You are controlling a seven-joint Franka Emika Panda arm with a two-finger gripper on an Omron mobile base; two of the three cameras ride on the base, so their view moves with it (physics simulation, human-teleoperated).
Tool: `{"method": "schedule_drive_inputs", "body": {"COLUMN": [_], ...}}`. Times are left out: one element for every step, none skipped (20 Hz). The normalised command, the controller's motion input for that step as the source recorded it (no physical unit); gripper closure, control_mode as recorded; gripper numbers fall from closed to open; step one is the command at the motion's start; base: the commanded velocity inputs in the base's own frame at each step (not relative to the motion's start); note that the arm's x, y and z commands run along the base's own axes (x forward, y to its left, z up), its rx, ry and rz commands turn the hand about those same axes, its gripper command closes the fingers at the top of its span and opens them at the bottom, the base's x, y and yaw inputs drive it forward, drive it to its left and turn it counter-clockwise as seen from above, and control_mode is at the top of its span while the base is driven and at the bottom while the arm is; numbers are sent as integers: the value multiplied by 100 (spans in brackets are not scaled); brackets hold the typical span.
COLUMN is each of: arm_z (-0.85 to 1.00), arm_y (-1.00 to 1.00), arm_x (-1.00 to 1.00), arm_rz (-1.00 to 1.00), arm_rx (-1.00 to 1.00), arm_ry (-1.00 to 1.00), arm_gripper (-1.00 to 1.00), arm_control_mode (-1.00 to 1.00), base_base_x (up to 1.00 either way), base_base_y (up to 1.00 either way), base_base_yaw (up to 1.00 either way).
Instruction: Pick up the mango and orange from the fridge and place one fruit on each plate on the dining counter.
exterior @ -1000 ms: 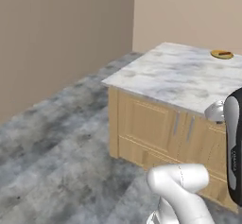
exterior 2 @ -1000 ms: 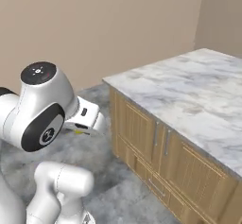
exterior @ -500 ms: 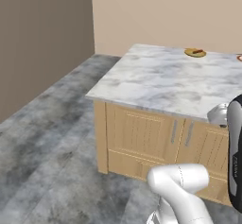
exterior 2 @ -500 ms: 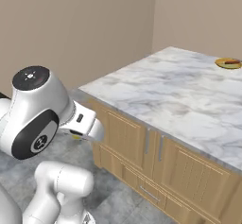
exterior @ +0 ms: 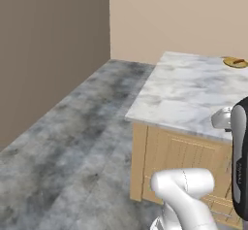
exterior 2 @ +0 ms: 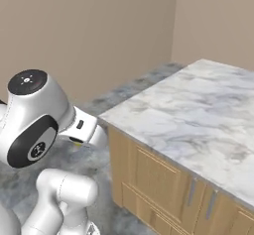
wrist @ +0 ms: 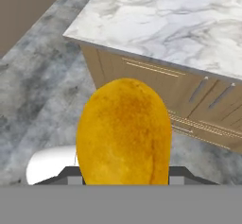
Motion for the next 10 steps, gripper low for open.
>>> {"method": "schedule_drive_inputs", "body": {"arm_z": [0, 0, 0, 0, 0, 0, 0, 0, 0, 0], "arm_y": [0, 0, 0, 0, 0, 0, 0, 0, 0, 0], "arm_x": [0, 0, 0, 0, 0, 0, 0, 0, 0, 0], "arm_rz": [0, 0, 0, 0, 0, 0, 0, 0, 0, 0], "arm_rx": [0, 0, 0, 0, 0, 0, 0, 0, 0, 0], "arm_ry": [0, 0, 0, 0, 0, 0, 0, 0, 0, 0], "arm_gripper": [100, 100, 100, 100, 100, 100, 100, 100, 100, 100], "arm_control_mode": [100, 100, 100, 100, 100, 100, 100, 100, 100, 100], "base_base_x": [100, 100, 100, 100, 100, 100, 100, 100, 100, 100], "base_base_y": [57, 61, 73, 79, 86, 100, 100, 100, 100, 100], "base_base_yaw": [10, 6, 2, 0, 0, 0, 0, -2, -11, -18]}}
